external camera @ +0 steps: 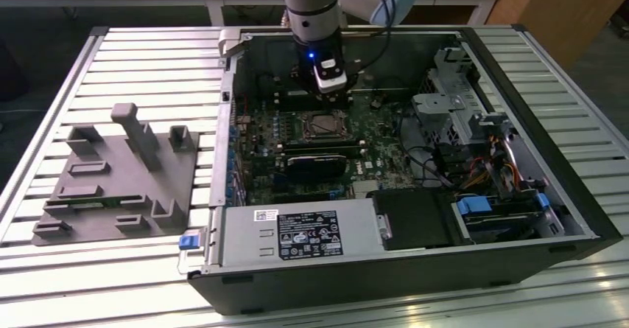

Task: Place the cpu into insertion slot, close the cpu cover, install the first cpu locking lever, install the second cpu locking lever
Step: 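Install the first cpu locking lever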

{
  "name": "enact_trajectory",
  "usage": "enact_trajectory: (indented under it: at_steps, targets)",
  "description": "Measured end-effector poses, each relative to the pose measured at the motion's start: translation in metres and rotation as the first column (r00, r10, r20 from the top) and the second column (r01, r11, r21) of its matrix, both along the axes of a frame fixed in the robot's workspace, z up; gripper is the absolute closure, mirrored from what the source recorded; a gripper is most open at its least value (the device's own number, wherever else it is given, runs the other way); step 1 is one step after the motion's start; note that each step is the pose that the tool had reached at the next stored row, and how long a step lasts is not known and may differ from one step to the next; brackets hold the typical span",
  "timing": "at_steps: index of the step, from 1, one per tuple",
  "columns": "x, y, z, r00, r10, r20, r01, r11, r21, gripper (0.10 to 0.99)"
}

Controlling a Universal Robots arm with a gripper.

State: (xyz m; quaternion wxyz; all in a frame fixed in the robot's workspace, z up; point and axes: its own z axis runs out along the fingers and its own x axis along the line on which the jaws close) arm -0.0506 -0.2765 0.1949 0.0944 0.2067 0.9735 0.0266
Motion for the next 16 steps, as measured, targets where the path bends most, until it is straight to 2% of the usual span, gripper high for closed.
enact_trajectory:
  at_steps: [4, 9, 16]
  targets:
    - [-0.0001, -0.0001, -0.0008, 1.0000, -0.001, -0.0003, 0.001, 1.0000, -0.002, 0.980]
    - [-0.0001, -0.0004, -0.0014, 1.0000, -0.001, -0.0002, 0.001, 0.9999, 0.013, 0.980]
    - [0.0004, -0.0007, -0.0014, 1.0000, -0.001, -0.0004, 0.001, 0.9999, 0.013, 0.980]
